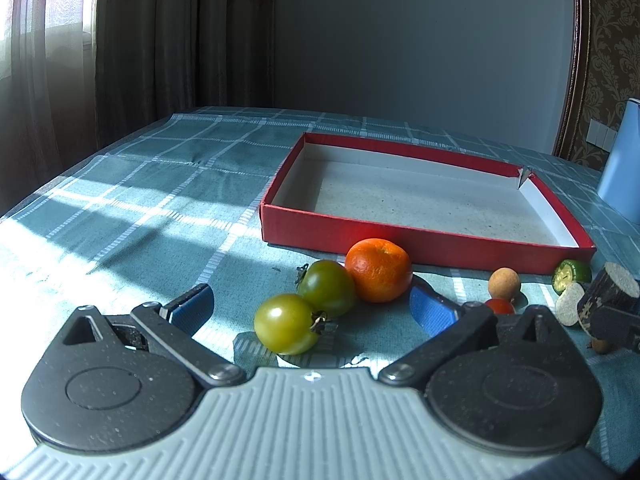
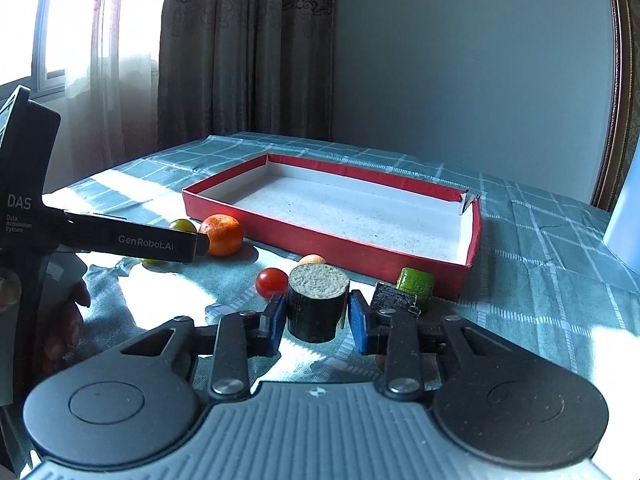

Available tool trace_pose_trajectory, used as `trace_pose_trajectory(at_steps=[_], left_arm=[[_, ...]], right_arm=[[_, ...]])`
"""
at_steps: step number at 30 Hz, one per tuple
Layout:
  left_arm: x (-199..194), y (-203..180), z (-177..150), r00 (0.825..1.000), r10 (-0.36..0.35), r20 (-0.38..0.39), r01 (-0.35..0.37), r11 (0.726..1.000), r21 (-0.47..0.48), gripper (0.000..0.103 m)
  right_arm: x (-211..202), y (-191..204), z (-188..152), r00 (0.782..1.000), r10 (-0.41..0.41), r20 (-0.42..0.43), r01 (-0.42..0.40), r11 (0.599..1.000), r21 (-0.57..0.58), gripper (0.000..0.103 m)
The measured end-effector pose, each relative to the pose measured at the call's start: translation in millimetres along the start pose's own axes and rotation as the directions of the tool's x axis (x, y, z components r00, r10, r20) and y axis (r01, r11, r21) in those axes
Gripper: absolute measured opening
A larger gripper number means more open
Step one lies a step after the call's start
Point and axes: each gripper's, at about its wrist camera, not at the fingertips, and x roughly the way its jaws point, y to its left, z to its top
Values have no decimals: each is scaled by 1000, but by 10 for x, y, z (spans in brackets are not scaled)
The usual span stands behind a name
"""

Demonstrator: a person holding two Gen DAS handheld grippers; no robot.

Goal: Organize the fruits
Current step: 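Carry the cork cylinder into the red box and open the right gripper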

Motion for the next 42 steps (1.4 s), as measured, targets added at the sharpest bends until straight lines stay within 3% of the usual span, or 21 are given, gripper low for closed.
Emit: trace_pose_trajectory(at_steps=[6, 14, 22, 25, 27, 28, 29, 32, 37, 42], left_arm=[[-2, 1, -2, 1000, 0, 0, 0, 1000, -1, 103], [2, 5, -14, 1000, -6, -7, 6, 1000, -4, 103], [7, 5, -3, 1000, -10, -16, 10, 1000, -6, 103], [-10, 24, 0, 1000, -19, -12, 19, 1000, -12, 103], [-58, 92, 8, 997, -82, -12, 82, 996, -23, 103], [-109, 147, 2, 993, -115, -7, 114, 993, -31, 103], [-169, 206, -14, 991, -134, 7, 134, 990, -39, 103], [-395, 418, -117, 985, -146, 91, 151, 987, -49, 103], [-606, 552, -216, 979, -108, 172, 108, 994, 13, 103], [-711, 338, -213, 971, -143, 194, 106, 976, 190, 103]], right_arm=[[128, -373, 412, 997, -52, 59, 47, 996, 82, 32], [878, -815, 496, 991, -94, -100, 109, 982, 155, 32], [1097, -835, 366, 972, -177, -157, 193, 977, 91, 34], [969, -838, 367, 977, -170, -125, 185, 975, 121, 41], [725, -829, 368, 982, -179, -62, 187, 970, 158, 58], [616, -822, 342, 982, -184, -35, 187, 968, 165, 74], [446, -819, 294, 983, -185, 4, 181, 967, 182, 80], [109, -834, 115, 988, -141, 66, 124, 969, 216, 80], [22, -865, -132, 992, -111, 62, 94, 968, 234, 80], [93, -942, -187, 995, -82, 49, 64, 952, 298, 80]])
